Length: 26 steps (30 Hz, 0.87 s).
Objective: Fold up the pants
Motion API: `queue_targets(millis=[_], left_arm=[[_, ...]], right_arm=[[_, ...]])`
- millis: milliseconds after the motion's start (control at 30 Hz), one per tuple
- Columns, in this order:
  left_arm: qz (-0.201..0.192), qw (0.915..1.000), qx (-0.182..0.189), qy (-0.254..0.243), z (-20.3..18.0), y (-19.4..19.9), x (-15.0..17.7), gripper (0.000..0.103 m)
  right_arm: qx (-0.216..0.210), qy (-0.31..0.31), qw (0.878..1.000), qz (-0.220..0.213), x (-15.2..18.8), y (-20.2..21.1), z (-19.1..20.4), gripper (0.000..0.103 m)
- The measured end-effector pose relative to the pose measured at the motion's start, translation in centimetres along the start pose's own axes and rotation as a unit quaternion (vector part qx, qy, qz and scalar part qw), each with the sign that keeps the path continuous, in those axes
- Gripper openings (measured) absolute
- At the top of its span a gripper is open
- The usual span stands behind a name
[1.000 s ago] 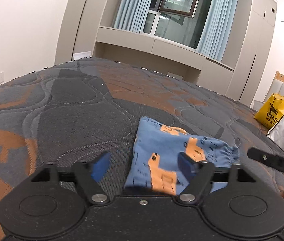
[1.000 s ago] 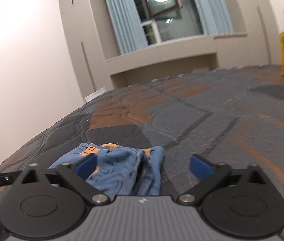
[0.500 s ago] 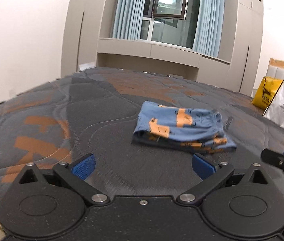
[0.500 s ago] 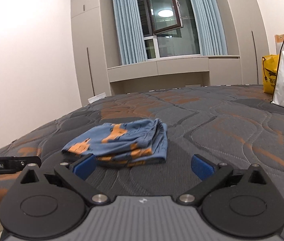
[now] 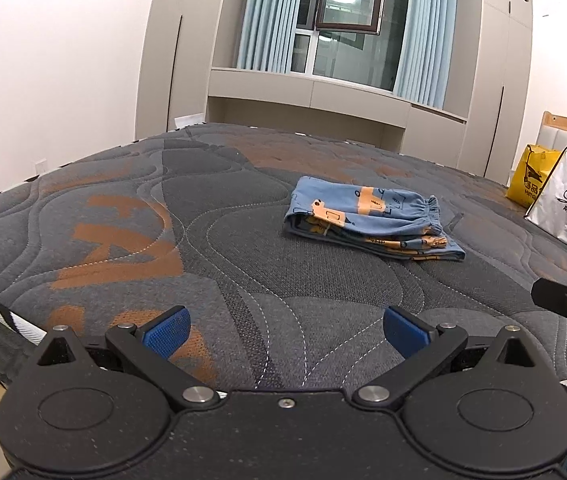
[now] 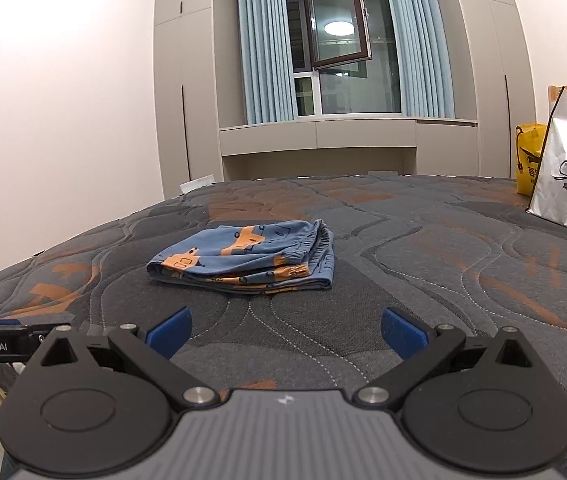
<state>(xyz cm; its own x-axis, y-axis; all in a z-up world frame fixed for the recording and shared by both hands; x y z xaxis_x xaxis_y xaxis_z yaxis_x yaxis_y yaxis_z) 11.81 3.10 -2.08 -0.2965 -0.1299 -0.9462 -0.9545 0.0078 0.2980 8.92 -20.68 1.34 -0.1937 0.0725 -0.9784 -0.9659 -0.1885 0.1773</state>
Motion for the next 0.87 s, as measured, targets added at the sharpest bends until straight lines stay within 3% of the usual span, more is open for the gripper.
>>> queue_targets(millis=[867], left_arm=[[0.002,1.0000,0.006,0.007,-0.5,-0.7,-0.2,0.102]], right_arm=[[-0.001,-0.003,1.000,0.015,0.8,-0.9,-0.3,0.103]])
Point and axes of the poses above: each gripper's, at about its wrist camera, not at the fingertips, and y roughly against the way its jaws point, z to its left, x to its underside, the point moved 9 cm from there along -y, roughly the way its jaws point, and after that the axes turned 8 degrees about -z, right-handed, at the moved point
